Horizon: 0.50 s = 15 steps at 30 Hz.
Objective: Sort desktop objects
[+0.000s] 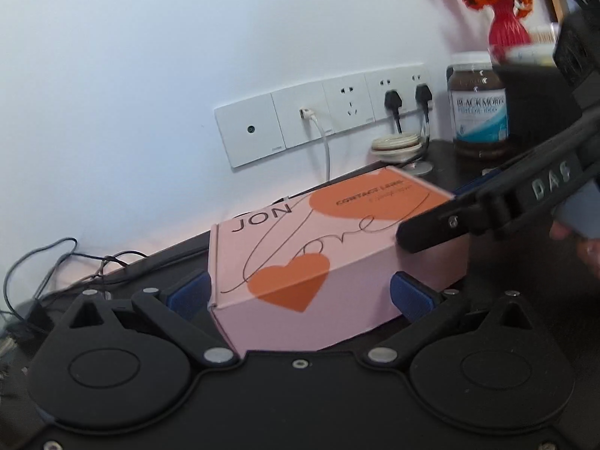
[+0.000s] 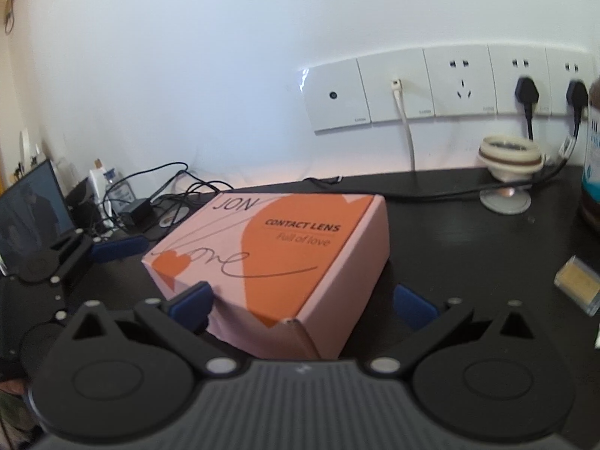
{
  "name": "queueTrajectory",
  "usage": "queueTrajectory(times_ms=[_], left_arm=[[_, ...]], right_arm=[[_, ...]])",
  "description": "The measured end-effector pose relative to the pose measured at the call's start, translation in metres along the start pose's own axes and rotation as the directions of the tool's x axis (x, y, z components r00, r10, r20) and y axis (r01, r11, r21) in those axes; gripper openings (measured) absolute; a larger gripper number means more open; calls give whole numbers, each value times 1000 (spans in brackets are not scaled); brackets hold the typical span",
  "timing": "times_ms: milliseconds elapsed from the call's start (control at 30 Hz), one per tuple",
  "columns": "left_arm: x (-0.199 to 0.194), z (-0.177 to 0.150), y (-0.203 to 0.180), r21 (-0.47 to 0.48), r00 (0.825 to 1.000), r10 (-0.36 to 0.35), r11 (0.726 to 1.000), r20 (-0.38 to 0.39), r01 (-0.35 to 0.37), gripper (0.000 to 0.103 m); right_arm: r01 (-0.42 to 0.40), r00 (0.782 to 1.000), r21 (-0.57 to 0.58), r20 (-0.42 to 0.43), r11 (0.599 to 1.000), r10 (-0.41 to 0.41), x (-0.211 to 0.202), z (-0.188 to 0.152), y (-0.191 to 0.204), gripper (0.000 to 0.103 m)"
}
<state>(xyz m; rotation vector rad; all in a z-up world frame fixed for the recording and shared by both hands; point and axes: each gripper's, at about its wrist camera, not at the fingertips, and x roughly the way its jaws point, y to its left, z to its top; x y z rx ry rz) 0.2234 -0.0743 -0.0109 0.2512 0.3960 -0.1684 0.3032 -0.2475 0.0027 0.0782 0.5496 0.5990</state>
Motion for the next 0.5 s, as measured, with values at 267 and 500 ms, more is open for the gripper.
queueTrajectory(times_ms=[267, 500], left_arm=[[7, 0, 25, -148, 997, -51, 988, -64, 41, 103], [5, -2, 34, -202, 997, -69, 977, -26, 62, 103]], right_arm=[[-9, 999, 30, 32, 1000, 8, -7, 4, -3, 102], [19, 1000, 136, 16, 991, -21, -3, 2, -14, 102]])
